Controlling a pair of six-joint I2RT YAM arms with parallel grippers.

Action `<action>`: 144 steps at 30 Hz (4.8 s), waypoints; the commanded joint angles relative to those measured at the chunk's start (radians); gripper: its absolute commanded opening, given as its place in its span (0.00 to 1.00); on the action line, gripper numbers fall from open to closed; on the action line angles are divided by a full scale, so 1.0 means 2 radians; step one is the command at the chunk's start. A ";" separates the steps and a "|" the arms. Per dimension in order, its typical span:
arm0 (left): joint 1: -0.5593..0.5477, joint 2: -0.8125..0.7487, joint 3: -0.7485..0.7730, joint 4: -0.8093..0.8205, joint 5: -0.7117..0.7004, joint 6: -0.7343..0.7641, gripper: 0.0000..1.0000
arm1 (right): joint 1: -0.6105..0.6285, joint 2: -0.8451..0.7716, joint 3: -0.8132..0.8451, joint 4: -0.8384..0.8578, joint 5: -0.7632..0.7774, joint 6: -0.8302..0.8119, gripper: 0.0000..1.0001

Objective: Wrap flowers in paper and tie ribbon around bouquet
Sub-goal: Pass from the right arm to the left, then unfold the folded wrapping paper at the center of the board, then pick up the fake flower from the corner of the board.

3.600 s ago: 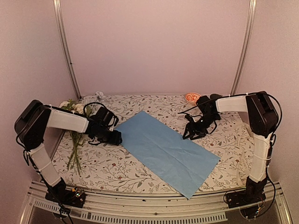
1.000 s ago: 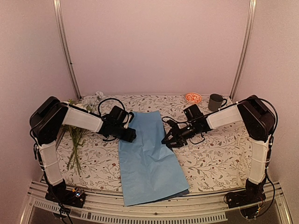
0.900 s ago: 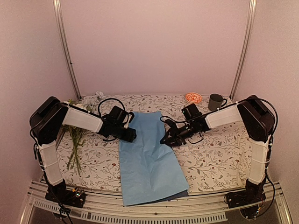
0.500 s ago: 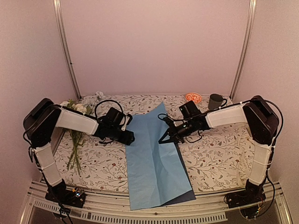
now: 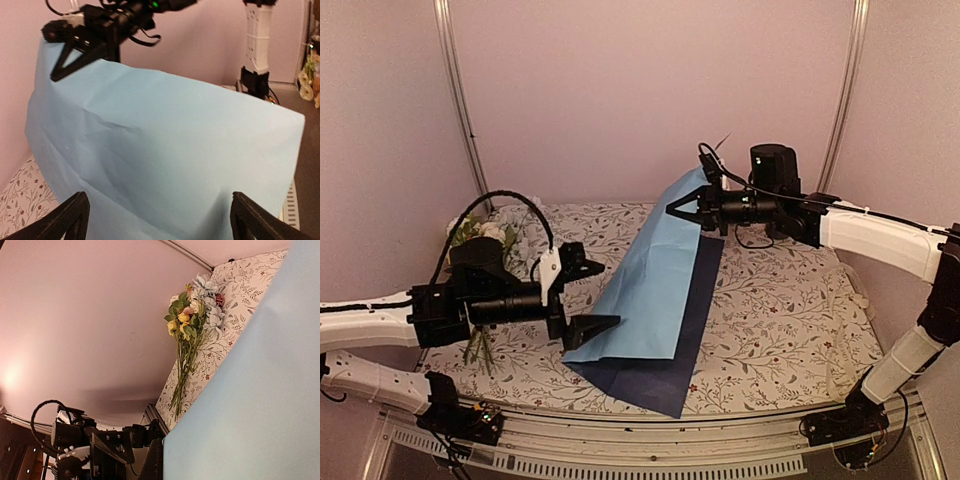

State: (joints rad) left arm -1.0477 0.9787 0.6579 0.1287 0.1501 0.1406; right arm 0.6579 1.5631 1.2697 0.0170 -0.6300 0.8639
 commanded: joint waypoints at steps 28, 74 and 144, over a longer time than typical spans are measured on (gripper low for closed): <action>-0.070 0.038 -0.075 0.144 -0.225 0.062 0.00 | -0.004 -0.013 0.027 -0.036 0.036 -0.007 0.11; 0.222 0.158 -0.112 0.043 -0.112 -0.497 0.79 | -0.093 0.160 -0.067 -0.353 0.369 -0.257 0.57; 0.560 0.256 0.061 -0.240 -0.173 -0.344 0.25 | -0.120 0.031 -0.009 -0.355 0.279 -0.397 0.62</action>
State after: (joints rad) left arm 0.0521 1.4757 0.7879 -0.3935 -0.2092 -0.5575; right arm 0.4202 1.6642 1.2560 -0.7090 -0.0479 0.0742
